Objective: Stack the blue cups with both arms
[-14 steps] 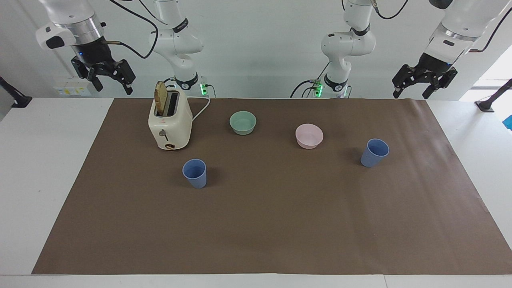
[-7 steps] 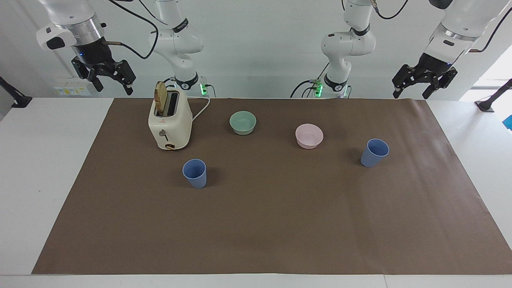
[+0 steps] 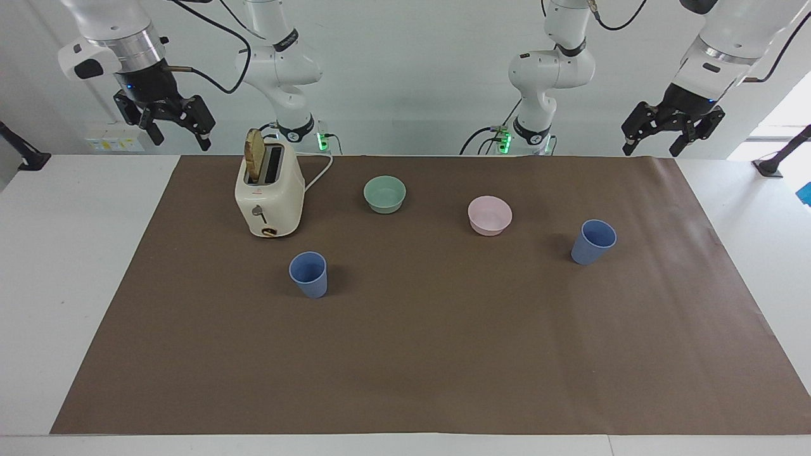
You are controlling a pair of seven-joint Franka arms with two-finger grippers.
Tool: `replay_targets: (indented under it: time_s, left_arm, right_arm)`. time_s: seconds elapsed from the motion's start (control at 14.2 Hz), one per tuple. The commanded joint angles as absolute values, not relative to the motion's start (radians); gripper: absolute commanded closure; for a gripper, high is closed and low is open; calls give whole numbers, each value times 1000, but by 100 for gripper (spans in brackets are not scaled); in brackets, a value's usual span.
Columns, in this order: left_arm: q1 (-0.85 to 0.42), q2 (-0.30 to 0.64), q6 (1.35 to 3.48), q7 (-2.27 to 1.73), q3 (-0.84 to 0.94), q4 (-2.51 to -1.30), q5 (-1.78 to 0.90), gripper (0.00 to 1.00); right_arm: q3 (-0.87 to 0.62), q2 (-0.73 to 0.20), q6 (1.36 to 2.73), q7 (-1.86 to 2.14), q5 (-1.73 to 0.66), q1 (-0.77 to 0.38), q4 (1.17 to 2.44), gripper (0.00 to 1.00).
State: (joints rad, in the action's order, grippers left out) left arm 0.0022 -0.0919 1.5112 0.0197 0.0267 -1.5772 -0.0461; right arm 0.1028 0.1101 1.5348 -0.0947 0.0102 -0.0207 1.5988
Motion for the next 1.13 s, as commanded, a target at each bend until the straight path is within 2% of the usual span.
replay_targets:
  time_s: [0.0, 0.35, 1.06]
  left_arm:
    - [-9, -112, 1506, 17, 28, -1591, -28, 0]
    - [18, -127, 1497, 34, 20, -1629, -28, 0]
    - [74, -110, 1692, 83, 18, -1839, -28, 0]
  right_arm:
    - [101, 123, 1537, -87, -5, -14, 1614, 0]
    - [103, 121, 1548, -89, -5, -8, 1614, 0]
    - [103, 121, 1548, -84, 0, -6, 1617, 0]
